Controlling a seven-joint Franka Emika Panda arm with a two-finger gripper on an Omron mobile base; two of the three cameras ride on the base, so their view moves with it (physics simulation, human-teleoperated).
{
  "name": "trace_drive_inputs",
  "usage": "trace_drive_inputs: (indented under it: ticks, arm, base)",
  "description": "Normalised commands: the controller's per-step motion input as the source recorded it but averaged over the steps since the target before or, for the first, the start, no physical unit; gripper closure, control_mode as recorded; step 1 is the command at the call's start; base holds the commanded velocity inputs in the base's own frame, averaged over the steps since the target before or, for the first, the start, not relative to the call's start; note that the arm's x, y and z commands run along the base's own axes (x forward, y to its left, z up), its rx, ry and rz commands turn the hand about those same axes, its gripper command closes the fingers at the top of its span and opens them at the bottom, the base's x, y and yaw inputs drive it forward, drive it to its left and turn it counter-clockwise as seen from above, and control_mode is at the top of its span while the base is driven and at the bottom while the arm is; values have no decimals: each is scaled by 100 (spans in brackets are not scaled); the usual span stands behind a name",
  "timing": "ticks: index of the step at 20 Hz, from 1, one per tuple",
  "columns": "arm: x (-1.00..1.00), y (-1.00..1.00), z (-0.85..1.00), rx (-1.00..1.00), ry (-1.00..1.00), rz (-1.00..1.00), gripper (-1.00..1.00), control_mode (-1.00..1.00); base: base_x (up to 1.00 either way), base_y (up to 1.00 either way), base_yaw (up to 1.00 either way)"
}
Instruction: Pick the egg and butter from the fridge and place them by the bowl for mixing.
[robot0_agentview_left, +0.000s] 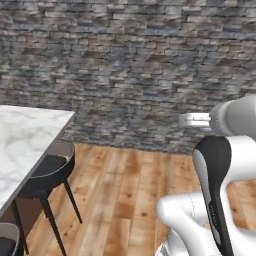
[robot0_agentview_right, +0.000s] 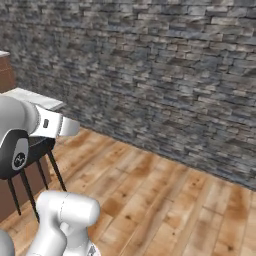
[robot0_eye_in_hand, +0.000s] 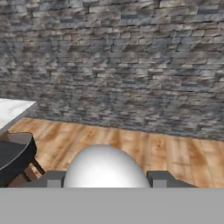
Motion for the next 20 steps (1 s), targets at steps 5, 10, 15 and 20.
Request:
trace_drive_inputs:
  ticks: [5,10,15,20]
  arm:
    - [0,0,0,0,0,0,100,100]
    - [0,0,0,0,0,0,100,100]
    - [0,0,0,0,0,0,100,100]
    - [0,0,0,0,0,0,100,100]
  base:
    - [83,-11,2]
    - [84,-8,3]
    - [81,-5,9]
    - [73,-3,20]
